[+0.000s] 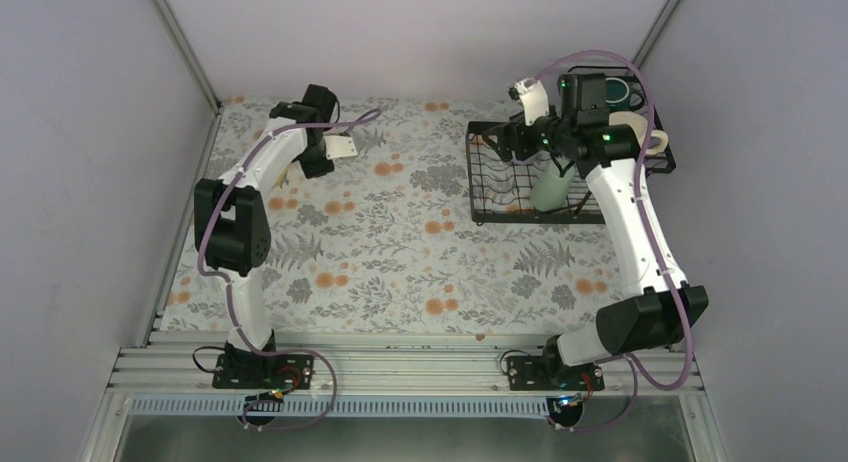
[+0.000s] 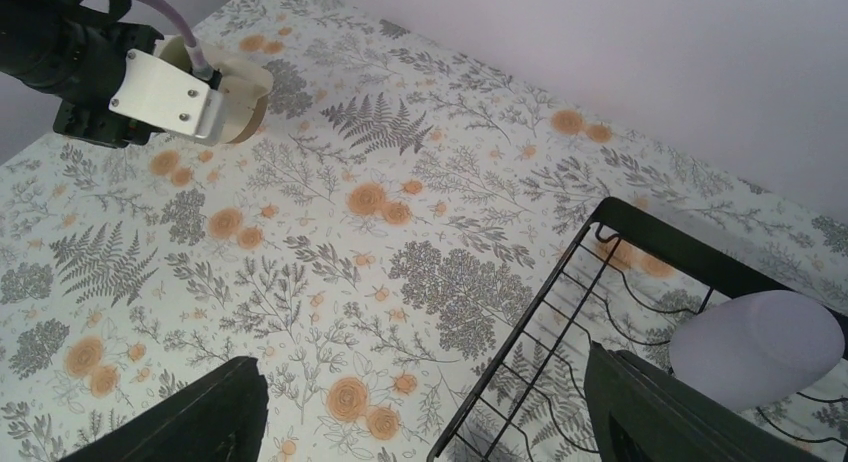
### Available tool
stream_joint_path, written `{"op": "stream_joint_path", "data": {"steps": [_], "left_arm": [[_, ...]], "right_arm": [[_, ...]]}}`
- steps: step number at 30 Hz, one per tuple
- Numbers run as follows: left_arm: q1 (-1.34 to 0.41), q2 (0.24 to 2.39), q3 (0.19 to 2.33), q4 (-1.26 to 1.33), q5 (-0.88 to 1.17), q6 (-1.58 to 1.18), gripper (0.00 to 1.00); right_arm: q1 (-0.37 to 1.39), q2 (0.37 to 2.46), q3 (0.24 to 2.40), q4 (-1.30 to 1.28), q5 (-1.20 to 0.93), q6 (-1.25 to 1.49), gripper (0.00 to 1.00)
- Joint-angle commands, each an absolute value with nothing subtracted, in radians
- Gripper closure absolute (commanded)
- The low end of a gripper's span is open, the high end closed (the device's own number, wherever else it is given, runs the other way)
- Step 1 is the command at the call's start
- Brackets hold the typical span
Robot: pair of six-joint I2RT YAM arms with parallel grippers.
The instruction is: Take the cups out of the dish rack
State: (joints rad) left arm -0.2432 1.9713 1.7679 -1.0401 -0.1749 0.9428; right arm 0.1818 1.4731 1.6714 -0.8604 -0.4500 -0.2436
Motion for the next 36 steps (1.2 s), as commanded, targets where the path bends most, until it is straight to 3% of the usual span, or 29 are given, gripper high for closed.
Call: {"op": "stream_joint_path", "data": {"steps": [1, 9, 20, 36], "left_arm": [[-0.241, 2.008, 1.804, -1.001, -0.244, 0.994, 0.98], [-0.242, 2.132, 1.919, -1.039, -0.280, 0.981, 0.98], [-0.244, 2.280, 2.101, -1.226, -0.209, 0.919, 0.98], [-0.249, 2.295, 2.081, -1.281, -0.209, 0.937, 0.98]], "right_arm": [[0.178, 1.420, 1.599, -0.802, -0.432, -0.257, 0.18], [0.178, 1.307, 1.400, -0.684, -0.478, -0.251, 0.15], [0.176, 1.341, 1.434, -0.713, -0.532, -0.246, 0.13], [0.175, 1.338, 1.419, -0.710, -0.540, -0.247, 0.12]]}}
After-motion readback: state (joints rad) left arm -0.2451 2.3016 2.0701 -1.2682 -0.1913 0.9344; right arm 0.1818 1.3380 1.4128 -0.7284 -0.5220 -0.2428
